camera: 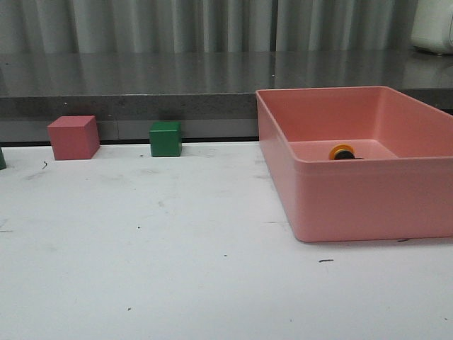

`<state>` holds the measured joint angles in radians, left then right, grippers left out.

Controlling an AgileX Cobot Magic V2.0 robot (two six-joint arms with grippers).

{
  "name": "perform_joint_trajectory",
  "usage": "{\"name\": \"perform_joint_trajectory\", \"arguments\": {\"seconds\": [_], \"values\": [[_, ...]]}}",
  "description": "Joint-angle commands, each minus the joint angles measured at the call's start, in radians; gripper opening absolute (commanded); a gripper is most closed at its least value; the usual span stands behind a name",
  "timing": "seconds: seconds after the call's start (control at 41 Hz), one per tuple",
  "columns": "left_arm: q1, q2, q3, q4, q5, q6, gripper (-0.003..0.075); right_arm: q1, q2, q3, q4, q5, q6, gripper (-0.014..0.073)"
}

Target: Place and stand button with both arms

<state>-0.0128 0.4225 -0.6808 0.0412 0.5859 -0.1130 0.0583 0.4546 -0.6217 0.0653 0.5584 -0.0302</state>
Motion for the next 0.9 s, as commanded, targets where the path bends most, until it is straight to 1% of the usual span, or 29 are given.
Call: {"name": "perform_joint_trajectory", "arguments": {"seconds": [0.0, 0.122, 0.244, 0.366, 0.439, 0.464, 0.513, 0.537, 0.561, 0.61, 0.635, 0.659, 0.708, 0.732, 0.781, 0.806, 0.879], "values": [[-0.006, 0.051, -0.033, -0.009, -0.057, -0.008, -0.002, -0.008, 0.057, -0.026, 0.006, -0.062, -0.01, -0.0068], [-0.006, 0.092, -0.033, -0.009, -0.059, -0.008, -0.002, -0.008, 0.108, -0.026, 0.006, -0.059, -0.01, -0.0068], [-0.006, 0.124, -0.033, -0.009, -0.05, -0.008, -0.002, -0.008, 0.147, -0.026, 0.006, -0.024, -0.01, -0.0068], [-0.006, 0.137, -0.033, -0.009, -0.021, -0.008, -0.002, -0.008, 0.186, -0.026, 0.004, 0.028, -0.01, -0.0064], [-0.006, 0.147, -0.031, -0.009, 0.003, -0.008, -0.0019, -0.008, 0.205, -0.026, 0.004, 0.034, -0.01, -0.006], [-0.006, 0.146, -0.031, -0.009, 0.007, -0.008, -0.0019, -0.008, 0.211, -0.026, 0.004, 0.032, -0.01, -0.0052], [-0.006, 0.149, -0.029, -0.001, 0.013, -0.008, -0.0016, -0.008, 0.219, -0.026, 0.004, 0.03, -0.01, -0.0008], [-0.006, 0.149, -0.028, 0.003, 0.013, -0.008, -0.0008, -0.008, 0.222, -0.026, 0.004, 0.03, -0.01, 0.002], [-0.006, 0.149, -0.028, 0.007, 0.013, -0.008, 0.0005, -0.008, 0.222, -0.026, 0.004, 0.03, -0.01, 0.0065], [-0.006, 0.149, -0.025, 0.014, 0.013, -0.008, 0.0056, -0.008, 0.222, -0.026, 0.004, 0.032, -0.01, 0.0146], [-0.006, 0.149, -0.025, 0.014, 0.013, -0.008, 0.0085, -0.008, 0.222, -0.026, 0.004, 0.032, -0.01, 0.0205], [-0.006, 0.149, -0.023, 0.014, 0.015, -0.008, 0.0129, -0.008, 0.222, -0.026, 0.004, 0.032, -0.01, 0.0251], [-0.006, 0.149, -0.023, 0.014, 0.015, -0.008, 0.0216, -0.008, 0.222, -0.026, 0.004, 0.032, -0.01, 0.0372], [-0.006, 0.149, -0.023, 0.016, 0.015, -0.008, 0.0255, -0.008, 0.222, -0.026, 0.004, 0.032, -0.01, 0.0411], [-0.006, 0.149, -0.023, 0.022, 0.015, -0.008, 0.0342, -0.008, 0.222, -0.026, 0.004, 0.029, -0.01, 0.0482], [-0.006, 0.149, -0.023, 0.024, 0.015, -0.008, 0.0377, -0.008, 0.222, -0.026, 0.004, 0.029, -0.01, 0.0503], [-0.006, 0.149, -0.023, 0.028, 0.015, -0.008, 0.0465, -0.008, 0.222, -0.026, 0.004, 0.029, -0.01, 0.0535]]}}
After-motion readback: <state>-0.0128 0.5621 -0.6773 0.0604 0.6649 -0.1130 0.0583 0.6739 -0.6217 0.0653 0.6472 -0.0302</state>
